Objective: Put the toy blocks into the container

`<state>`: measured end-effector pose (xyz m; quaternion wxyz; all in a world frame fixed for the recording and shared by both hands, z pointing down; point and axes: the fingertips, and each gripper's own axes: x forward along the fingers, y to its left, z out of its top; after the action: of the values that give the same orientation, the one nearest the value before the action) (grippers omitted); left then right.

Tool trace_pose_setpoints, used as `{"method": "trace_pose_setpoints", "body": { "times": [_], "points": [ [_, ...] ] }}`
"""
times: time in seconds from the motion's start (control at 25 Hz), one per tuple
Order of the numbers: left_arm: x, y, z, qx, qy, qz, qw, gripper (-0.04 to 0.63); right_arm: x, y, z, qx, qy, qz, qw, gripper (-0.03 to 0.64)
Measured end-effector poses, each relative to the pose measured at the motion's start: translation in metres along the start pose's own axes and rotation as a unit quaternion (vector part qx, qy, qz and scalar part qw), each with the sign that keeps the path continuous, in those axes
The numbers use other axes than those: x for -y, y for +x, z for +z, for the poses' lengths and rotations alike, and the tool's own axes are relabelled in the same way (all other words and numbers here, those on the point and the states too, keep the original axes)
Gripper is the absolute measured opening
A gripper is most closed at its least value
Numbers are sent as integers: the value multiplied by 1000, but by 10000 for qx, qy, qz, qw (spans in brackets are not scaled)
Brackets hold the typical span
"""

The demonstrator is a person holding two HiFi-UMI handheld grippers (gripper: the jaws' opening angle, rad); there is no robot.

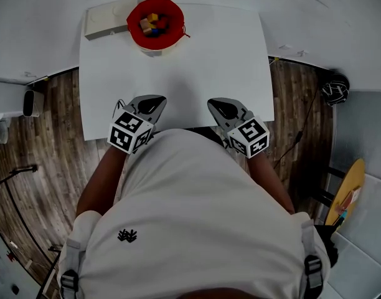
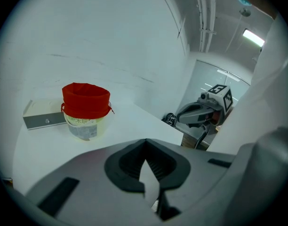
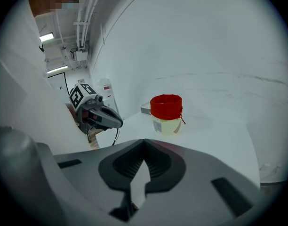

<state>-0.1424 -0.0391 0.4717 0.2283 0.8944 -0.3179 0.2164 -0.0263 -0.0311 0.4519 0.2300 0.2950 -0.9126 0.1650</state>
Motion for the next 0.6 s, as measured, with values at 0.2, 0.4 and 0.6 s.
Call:
{"method": "trace_pose_setpoints", "body": {
  "times": [0.2,0.4,0.6],
  "points": [
    [-2,1,0,-41,-5,73,10000,6,4,1,4,71,-12,35,10000,5],
    [1,7,1,-79,-26,132,9999,6,9,-2,-1,59,-4,84,9999,5],
    [7,17,1,-146,-54,205,9997,6,16,-6,-5,60,-19,204,9998,5]
  ]
}}
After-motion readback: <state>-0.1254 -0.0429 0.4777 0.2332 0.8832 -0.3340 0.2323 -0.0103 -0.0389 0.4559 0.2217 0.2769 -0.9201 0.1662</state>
